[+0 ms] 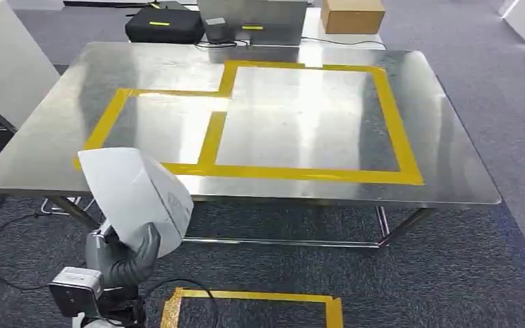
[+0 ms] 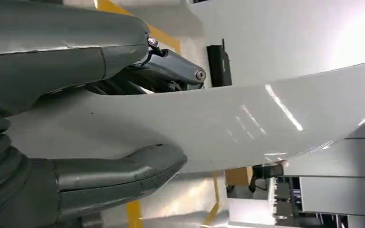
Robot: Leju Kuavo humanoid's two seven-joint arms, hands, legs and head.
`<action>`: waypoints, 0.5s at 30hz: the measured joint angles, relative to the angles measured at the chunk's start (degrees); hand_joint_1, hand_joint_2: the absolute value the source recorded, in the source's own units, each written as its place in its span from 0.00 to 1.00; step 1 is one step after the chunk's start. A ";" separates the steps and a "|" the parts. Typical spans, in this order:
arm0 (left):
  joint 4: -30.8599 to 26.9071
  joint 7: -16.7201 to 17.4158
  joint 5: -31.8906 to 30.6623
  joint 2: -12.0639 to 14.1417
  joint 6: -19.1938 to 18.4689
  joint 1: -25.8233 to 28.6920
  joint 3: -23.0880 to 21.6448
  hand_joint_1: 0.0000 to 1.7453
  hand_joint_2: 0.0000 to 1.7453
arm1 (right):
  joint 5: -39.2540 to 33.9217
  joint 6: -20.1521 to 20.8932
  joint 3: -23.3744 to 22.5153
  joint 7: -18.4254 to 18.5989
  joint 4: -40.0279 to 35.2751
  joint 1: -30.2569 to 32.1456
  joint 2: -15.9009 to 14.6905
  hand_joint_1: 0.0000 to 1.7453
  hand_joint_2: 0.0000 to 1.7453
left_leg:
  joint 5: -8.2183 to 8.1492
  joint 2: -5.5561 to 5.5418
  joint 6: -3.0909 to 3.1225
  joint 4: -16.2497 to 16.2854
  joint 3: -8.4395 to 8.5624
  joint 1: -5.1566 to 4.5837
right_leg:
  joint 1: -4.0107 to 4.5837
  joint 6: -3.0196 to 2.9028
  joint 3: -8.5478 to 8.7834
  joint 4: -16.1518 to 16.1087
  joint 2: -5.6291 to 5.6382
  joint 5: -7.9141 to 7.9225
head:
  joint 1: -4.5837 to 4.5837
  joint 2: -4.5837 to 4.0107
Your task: Take the parts from the cabinet and place them on the table.
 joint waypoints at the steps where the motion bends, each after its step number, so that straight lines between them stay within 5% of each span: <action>1: 0.00 0.00 0.00 0.00 0.00 0.01 0.00 1.00 1.00 | 0.00 -0.02 0.00 0.00 0.00 0.02 0.00 0.00 0.00 | -0.42 -0.01 0.05 0.00 0.22 0.00 | -0.10 0.31 -2.71 3.09 -0.03 -2.41 | 0.09 0.00; 3: 0.00 0.00 -0.02 0.00 0.00 0.01 0.00 1.00 1.00 | 0.00 0.00 0.00 0.00 0.00 0.10 0.00 0.00 0.00 | -1.17 -0.11 0.03 0.01 1.12 0.02 | -0.15 0.47 -5.50 4.32 -0.06 -4.80 | 0.18 0.00; 4: 0.00 0.02 -0.17 0.02 0.11 0.01 0.00 1.00 1.00 | 0.04 0.04 0.00 0.00 -0.02 0.22 -0.02 0.00 0.00 | -1.68 -0.20 -0.06 0.01 1.80 0.05 | -0.17 0.42 -5.52 2.18 -0.09 -3.45 | 0.22 0.00; 5: 0.00 0.11 -0.66 0.02 0.29 -0.01 0.02 1.00 1.00 | 0.11 0.07 0.00 -0.02 0.00 0.24 -0.04 0.00 0.00 | -2.21 -0.23 -0.22 0.01 2.54 0.09 | -0.17 0.28 -4.69 -1.70 -0.11 -0.39 | 0.18 0.00; 7: 0.02 0.63 -3.05 0.11 1.16 -0.16 -0.02 1.00 1.00 | 0.15 0.30 -0.04 -0.09 0.02 0.38 -0.04 0.00 0.00 | -3.25 -0.21 -0.73 -0.07 3.28 0.09 | -0.15 -0.17 -2.82 -10.17 -0.33 8.47 | 0.31 0.00; 8: 0.11 0.94 -4.60 0.26 1.80 -0.30 -0.02 1.00 1.00 | 0.22 0.39 -0.07 -0.09 0.02 0.32 -0.04 0.00 0.00 | -3.61 -0.27 -1.12 0.10 3.83 -0.13 | 0.11 -0.60 -3.08 -10.40 -0.36 6.95 | 0.24 0.00; 10: 0.11 1.20 -8.17 0.50 2.97 -0.70 -0.02 1.00 1.00 | 0.39 0.61 -0.20 -0.09 0.02 0.24 -0.04 0.00 0.00 | -3.58 -0.29 -1.71 -0.35 3.93 -0.14 | 0.24 -1.50 -2.21 -10.77 -0.20 8.25 | 0.33 0.00; 11: 0.11 1.23 -9.93 0.89 3.64 -0.83 0.00 1.00 1.00 | 0.46 0.79 -0.24 -0.07 0.02 0.43 -0.04 0.00 0.00 | -3.26 -0.28 -1.03 -0.12 3.78 -0.23 | 0.04 -0.76 -2.09 -11.02 -0.17 8.92 | 0.33 0.00; 15: 0.09 4.24 -19.49 2.62 6.98 -3.35 0.79 1.00 1.00 | 1.03 1.22 -0.28 -0.09 0.02 0.15 -0.04 0.00 0.00 | -3.26 -0.26 -0.53 -0.97 4.39 -0.31 | 0.07 -1.45 -1.83 -11.18 0.08 8.30 | 0.27 0.00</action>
